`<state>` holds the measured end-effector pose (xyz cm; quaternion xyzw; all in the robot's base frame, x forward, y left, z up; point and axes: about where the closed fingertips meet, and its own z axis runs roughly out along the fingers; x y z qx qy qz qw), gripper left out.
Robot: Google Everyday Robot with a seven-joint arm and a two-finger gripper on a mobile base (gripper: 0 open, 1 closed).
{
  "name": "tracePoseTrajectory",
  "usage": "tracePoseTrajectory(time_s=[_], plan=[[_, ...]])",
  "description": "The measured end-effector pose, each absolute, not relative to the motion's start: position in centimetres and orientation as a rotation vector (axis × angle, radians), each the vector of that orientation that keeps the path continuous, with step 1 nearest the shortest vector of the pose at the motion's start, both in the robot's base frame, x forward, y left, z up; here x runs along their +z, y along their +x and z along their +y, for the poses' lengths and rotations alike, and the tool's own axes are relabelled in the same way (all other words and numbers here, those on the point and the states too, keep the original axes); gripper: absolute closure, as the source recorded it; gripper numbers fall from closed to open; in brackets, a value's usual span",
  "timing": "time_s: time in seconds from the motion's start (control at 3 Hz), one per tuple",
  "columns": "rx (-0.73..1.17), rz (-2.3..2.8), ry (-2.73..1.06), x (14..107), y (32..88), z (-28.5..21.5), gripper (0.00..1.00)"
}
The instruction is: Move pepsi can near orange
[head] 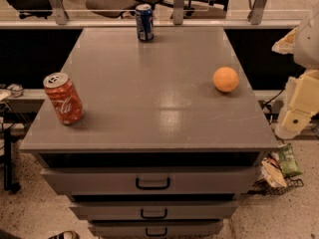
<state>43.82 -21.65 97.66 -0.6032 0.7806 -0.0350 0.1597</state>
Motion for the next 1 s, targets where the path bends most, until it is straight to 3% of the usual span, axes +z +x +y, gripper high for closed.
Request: tracePoseTrajectory(time_s=[0.33, 1.0], plan=[[-0.101, 2.208, -1.724, 97.8, 44.2, -21.7, 0.0], [0.045, 2.019, -1.666, 95.7, 53.3, -21.0, 0.0]])
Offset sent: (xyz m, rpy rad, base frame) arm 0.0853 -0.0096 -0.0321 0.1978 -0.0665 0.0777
